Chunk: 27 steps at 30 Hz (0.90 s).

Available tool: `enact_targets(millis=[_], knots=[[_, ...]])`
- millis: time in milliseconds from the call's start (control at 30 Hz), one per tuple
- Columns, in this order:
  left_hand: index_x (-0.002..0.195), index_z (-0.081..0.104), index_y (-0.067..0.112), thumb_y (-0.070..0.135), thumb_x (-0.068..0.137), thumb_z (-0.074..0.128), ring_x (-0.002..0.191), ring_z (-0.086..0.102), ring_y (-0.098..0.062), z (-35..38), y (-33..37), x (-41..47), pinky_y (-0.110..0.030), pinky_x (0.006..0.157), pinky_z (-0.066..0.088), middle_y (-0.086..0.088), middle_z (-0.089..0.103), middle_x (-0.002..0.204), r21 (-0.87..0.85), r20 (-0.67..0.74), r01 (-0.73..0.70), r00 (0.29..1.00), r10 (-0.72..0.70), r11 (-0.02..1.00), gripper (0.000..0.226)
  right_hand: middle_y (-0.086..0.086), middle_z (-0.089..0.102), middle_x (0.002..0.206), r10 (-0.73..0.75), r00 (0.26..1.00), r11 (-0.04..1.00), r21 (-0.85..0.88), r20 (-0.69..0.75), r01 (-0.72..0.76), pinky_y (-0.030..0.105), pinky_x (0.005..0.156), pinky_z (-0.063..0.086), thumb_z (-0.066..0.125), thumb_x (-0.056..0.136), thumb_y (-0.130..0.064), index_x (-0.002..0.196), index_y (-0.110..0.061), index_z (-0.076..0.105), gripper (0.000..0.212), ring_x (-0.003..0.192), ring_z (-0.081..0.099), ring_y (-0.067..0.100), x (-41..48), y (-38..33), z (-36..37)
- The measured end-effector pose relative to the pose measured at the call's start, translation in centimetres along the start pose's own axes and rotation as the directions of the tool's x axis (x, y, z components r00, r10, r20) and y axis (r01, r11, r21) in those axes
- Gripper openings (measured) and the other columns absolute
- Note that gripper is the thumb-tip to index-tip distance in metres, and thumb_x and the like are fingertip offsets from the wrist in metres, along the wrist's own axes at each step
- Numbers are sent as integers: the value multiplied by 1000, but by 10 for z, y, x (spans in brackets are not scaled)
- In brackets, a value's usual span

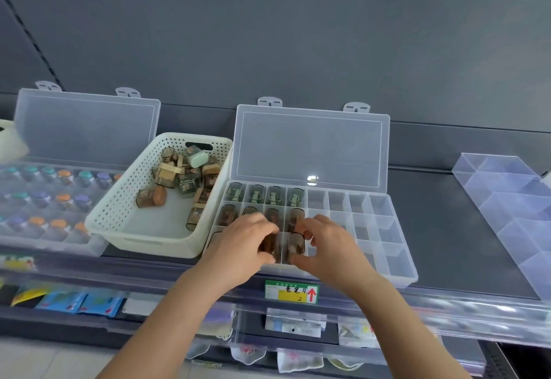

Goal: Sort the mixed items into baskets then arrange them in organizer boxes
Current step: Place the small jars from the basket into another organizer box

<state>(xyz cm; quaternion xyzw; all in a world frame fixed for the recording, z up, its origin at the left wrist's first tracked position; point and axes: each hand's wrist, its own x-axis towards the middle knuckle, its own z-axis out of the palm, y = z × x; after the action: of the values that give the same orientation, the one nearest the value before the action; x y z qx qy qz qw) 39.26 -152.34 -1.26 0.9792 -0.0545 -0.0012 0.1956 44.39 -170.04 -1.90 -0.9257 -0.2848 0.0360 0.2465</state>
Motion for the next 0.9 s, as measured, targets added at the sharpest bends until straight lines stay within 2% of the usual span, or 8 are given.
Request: enact_targets(millis=[200,300,467,600,700,800,900], knots=[[133,52,32,42,86,65,117,40,-8,-3,-6,6,-33,102,28,14,51,126,64,70,-21,997,16,998,50,-6,51,106,-5,994,1000,-28,106,8,18,72,36,67,79,-39,114,-24,60,39,87,46,10,7,1,-3],[133,52,33,40,87,63,118,39,-7,-2,-6,6,-32,102,26,14,50,127,62,63,-20,998,16,998,48,-7,52,103,-2,996,999,-51,88,6,18,74,37,67,80,-40,113,-24,62,37,88,48,9,9,1,-3],[134,51,32,35,88,64,119,37,-5,-3,-7,4,-28,102,27,15,48,128,30,48,-20,999,19,999,48,-11,47,93,-21,997,997,-71,70,26,13,65,34,69,79,-41,111,-23,61,37,82,48,8,10,0,-2],[132,53,32,36,88,64,118,35,-1,-19,-11,-2,-23,102,26,17,48,125,-17,-40,-7,999,6,1000,46,-12,50,96,-80,996,996,-35,49,82,18,71,42,69,79,-45,115,-24,59,43,83,50,9,19,-10,-6],[128,57,31,35,90,61,116,39,0,-41,-27,-8,-23,99,31,17,52,121,-17,-160,72,984,-74,997,38,-7,59,102,-151,988,988,-4,11,151,23,77,51,66,82,-43,115,-24,61,38,86,54,10,33,-30,-5],[125,60,25,29,92,58,117,45,-9,-62,-56,-12,-27,99,35,10,56,121,46,-247,206,950,-189,977,33,-5,62,106,-245,970,969,17,-3,245,26,83,53,65,85,-42,115,-23,63,35,93,56,11,52,-56,-1],[116,65,17,23,93,57,111,51,-16,-75,-94,-12,-31,96,41,1,57,117,136,-225,367,916,-332,920,25,-4,64,115,-331,944,944,7,16,331,29,90,47,63,85,-42,117,-23,63,37,107,54,14,75,-83,3]])
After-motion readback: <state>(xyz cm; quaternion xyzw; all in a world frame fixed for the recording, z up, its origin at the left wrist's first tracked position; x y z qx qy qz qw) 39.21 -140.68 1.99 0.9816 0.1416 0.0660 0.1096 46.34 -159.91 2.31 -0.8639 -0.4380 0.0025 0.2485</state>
